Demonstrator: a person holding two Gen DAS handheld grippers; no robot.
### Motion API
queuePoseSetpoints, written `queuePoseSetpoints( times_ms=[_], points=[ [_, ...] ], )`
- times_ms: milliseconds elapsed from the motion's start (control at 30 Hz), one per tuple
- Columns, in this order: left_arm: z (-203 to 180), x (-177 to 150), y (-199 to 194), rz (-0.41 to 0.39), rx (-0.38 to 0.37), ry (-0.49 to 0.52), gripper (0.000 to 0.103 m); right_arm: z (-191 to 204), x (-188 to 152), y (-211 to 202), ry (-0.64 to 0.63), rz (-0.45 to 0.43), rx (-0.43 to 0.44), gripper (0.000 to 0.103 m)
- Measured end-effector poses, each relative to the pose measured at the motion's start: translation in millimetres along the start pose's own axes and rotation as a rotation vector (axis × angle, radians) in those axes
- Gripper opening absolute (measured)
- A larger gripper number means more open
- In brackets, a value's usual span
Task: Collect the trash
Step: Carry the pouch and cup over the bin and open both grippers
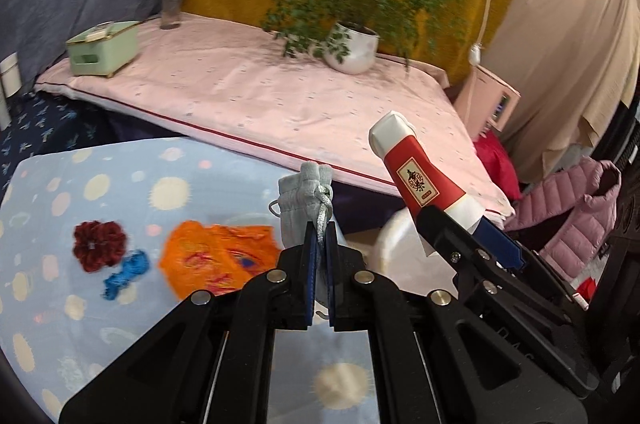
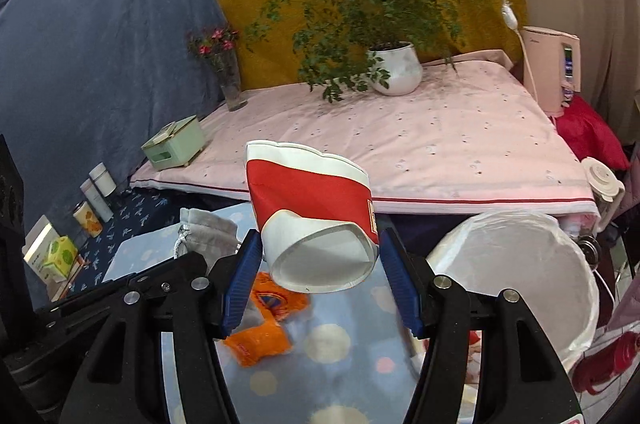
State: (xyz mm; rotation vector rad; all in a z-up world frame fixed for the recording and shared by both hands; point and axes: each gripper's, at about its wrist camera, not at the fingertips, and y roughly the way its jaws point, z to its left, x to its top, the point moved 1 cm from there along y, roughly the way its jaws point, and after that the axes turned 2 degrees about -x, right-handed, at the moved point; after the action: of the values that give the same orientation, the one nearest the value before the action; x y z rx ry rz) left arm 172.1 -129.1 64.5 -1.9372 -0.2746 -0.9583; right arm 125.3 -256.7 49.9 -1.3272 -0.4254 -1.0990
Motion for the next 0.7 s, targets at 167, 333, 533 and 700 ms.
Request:
queuePoseSetpoints(
  times_ms=[167,333,533,700],
  points=[
    [-42,-7,20,0.03,-0.045,0.046,0.004,-53,-8,-8,0.068,0.006,-0.062,0.058],
    [-79,-15,41,0.062,-0.088,0.088,0.004,-94,-19,-12,0.115,0.019,-0.112,0.058],
    [-108,-25,61,0.101,-0.129,0.121,0.004,-133,-36,-11,0.167,0.043,-0.156,0.058],
    [-128,-31,77,0.121,-0.155,0.153,0.005,-157,-45,-8,0.2,0.06,-0.182,0.059]
  ],
)
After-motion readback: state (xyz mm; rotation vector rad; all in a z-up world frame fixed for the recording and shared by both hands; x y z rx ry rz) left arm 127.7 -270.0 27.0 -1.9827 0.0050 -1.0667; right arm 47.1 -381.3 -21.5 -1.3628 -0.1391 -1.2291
